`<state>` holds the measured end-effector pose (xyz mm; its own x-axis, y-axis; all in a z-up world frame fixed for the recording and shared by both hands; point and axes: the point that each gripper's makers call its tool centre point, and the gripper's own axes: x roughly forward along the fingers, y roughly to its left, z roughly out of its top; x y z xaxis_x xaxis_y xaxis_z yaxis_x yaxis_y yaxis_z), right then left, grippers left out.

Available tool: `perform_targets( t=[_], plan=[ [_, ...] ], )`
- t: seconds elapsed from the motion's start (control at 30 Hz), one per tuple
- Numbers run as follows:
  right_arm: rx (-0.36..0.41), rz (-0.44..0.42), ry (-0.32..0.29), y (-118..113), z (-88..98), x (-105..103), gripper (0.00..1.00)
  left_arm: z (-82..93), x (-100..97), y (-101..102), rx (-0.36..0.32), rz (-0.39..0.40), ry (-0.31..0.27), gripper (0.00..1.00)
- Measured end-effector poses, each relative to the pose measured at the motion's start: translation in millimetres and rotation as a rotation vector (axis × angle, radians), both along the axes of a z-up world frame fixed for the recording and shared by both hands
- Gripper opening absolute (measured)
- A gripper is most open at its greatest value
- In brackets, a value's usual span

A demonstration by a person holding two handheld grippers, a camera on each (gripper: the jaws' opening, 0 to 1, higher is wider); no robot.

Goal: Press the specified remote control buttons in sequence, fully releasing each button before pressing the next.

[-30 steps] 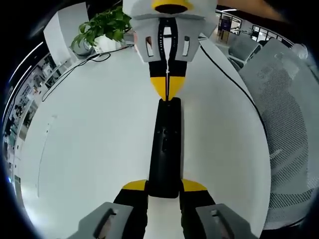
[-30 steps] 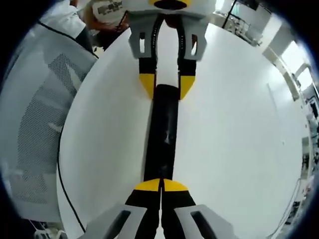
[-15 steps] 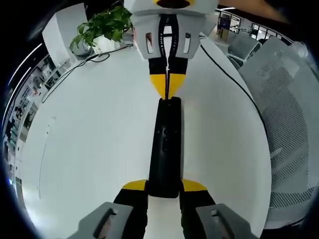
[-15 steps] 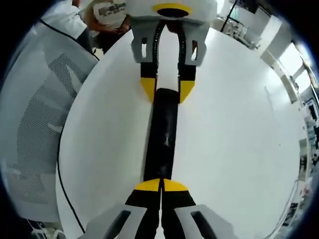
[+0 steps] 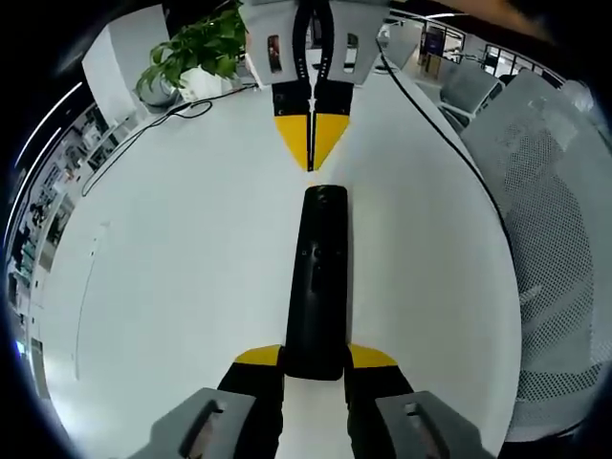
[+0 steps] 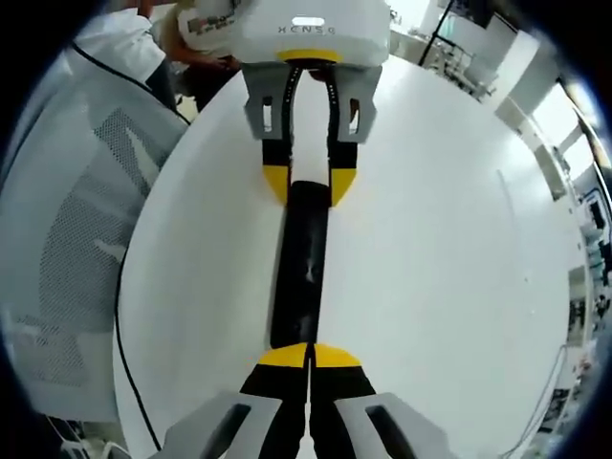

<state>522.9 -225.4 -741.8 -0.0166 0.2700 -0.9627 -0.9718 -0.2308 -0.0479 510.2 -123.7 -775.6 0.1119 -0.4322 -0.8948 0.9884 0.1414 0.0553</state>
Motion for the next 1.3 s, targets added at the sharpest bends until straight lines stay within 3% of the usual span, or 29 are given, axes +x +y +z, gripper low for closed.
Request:
perform_targets(
  t=[0.53,1.3],
  plan=[
    [0.005,0.013,0.006,3.9,10.6,-3.1,0.00,0.2,0.7,-0.4,0.002,0.001,-0.001,0.23],
    [-0.012,0.023,0.040,11.2,-19.7,-8.1,0.00,-0.3,-0.7,0.8,-0.011,0.005,0.005,0.23]
  ],
)
